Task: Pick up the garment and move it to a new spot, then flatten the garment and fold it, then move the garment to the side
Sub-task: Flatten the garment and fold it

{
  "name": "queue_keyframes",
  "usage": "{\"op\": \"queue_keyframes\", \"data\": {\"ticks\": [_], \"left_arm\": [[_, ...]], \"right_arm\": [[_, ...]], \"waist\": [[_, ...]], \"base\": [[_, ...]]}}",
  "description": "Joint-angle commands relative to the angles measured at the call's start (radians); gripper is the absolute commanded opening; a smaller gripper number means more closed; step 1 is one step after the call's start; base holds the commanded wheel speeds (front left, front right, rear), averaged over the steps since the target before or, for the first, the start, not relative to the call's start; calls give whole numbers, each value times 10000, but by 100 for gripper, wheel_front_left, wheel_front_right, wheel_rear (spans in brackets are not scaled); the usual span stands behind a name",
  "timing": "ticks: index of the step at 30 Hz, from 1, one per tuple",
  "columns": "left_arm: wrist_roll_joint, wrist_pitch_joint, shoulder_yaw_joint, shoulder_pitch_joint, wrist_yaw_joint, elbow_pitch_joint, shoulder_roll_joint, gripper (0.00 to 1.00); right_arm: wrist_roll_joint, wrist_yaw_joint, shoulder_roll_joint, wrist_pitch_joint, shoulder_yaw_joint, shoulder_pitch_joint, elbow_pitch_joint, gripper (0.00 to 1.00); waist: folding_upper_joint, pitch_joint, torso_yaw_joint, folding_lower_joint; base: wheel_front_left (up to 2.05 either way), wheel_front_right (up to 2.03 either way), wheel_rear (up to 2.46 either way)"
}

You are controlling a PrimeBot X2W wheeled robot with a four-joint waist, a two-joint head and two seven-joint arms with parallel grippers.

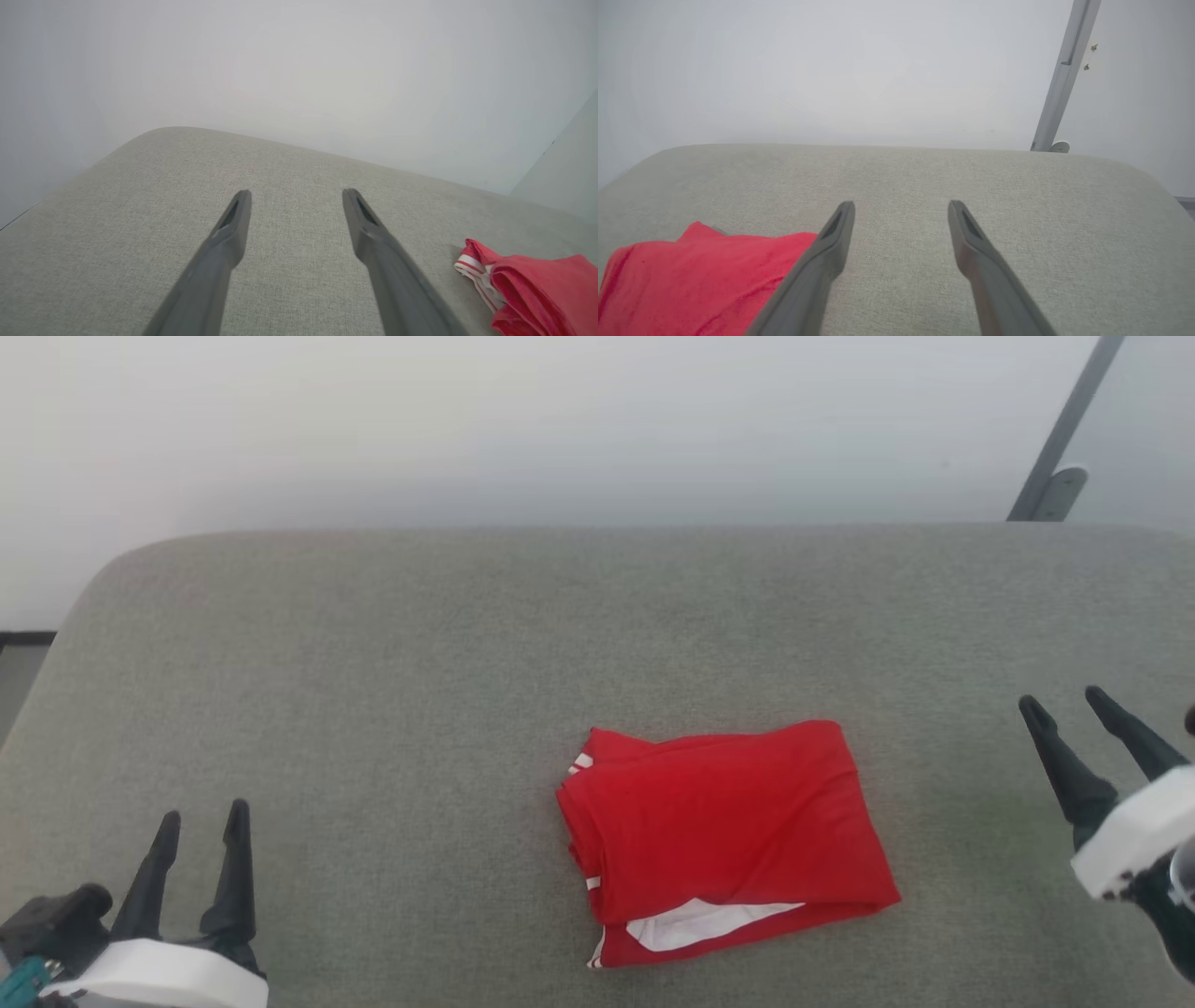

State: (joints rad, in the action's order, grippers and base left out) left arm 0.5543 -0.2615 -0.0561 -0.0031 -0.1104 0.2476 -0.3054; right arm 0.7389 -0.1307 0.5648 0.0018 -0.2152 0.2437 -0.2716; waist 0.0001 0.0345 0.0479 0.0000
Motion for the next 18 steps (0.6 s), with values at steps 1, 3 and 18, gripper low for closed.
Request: {"op": "queue_keyframes", "data": {"ticks": [1,3,18], "left_arm": [[-55,-43,-84,146,-14,8,-33,100],[-72,-43,-143,298,-33,43,-50,100],[-119,-44,-460,604,-123,126,-89,100]], "right_arm": [[-224,1,-47,-403,22,-201,-154,100],[-354,1,-114,-857,70,-346,-311,100],[-604,1,-580,-2199,525,-1210,-881,100]], "waist": [[-1,-131,-87,0],[-1,-231,-143,0],[-1,-401,-368,0]], "base": [[0,0,0],[0,0,0],[0,0,0]]}}
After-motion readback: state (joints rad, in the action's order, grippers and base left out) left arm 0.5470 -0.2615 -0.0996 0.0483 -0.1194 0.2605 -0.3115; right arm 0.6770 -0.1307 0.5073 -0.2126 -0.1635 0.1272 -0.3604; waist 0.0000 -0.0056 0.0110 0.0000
